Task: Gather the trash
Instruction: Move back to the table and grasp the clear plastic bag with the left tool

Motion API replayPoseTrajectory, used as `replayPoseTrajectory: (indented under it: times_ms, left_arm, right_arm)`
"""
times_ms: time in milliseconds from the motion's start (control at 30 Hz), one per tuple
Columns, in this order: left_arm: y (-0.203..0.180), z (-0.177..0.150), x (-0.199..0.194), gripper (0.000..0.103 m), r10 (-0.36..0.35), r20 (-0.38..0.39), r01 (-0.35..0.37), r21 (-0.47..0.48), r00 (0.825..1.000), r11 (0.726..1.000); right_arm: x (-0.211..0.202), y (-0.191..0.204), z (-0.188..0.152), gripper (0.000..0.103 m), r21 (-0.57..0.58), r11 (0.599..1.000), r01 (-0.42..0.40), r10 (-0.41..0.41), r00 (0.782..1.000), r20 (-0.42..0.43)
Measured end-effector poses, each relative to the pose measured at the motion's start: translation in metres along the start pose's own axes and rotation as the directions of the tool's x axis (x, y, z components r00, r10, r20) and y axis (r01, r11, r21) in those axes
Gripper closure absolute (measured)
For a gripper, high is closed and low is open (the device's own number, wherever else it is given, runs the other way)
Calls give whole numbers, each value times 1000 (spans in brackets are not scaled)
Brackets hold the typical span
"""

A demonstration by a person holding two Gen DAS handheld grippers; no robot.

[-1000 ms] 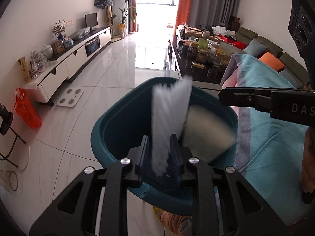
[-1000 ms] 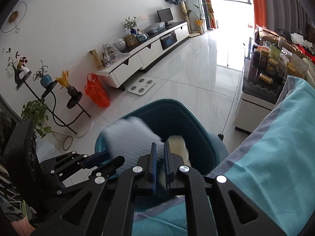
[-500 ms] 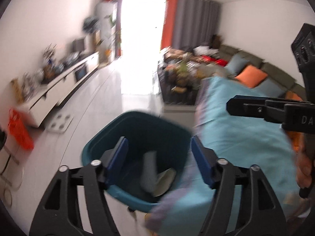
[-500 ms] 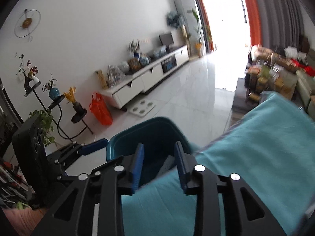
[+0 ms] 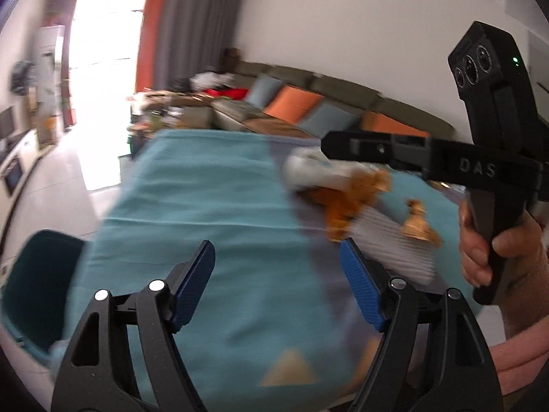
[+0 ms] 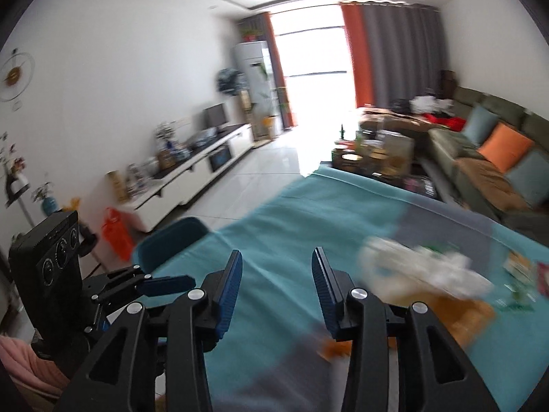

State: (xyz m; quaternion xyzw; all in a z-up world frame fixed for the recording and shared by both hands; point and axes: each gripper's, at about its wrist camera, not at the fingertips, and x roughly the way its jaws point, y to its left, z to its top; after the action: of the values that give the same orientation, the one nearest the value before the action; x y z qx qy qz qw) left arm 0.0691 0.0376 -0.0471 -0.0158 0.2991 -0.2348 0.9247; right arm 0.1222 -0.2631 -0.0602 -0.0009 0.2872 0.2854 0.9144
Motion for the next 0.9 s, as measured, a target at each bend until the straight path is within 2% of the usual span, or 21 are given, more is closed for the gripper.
replayPoseTrajectory:
  times_ms: [133, 300, 567, 667, 700, 767, 833, 900]
  left_arm:
    - [-37, -9, 25, 29, -95, -57, 96, 27, 994, 995]
    - [-59, -16, 58, 29, -191, -145, 195, 13, 971, 981]
    - [-80, -20, 106, 30, -269, -253, 265, -50, 929, 963]
    - [-85, -18, 120, 30, -279, -257, 270, -72, 925, 960]
    - [-86, -16, 124, 31, -287, -258, 273, -89, 923, 958]
    - [-85, -12, 129, 42, -297, -259, 275, -119, 919, 954]
    - [-82, -10, 132, 60, -288, -266, 260, -136, 920, 956]
    - [-80, -8, 135, 71, -271, -269, 239, -147, 924, 960]
  right_arm:
    - [-24, -39, -17, 63, 86, 992, 89, -90, 996, 8]
    - [-41, -70, -45, 63, 169, 973, 154, -156, 988, -2]
    - [-53, -104, -73, 63, 255, 950, 181, -184, 983, -13]
    - [-52, -110, -76, 63, 269, 948, 171, -175, 985, -9]
    - [-51, -110, -76, 63, 272, 948, 166, -170, 985, -9]
    - [-50, -109, -76, 63, 272, 950, 156, -160, 987, -8]
    - [-46, -106, -75, 63, 261, 954, 145, -148, 989, -7]
    - [-45, -102, -72, 63, 254, 958, 134, -137, 991, -5]
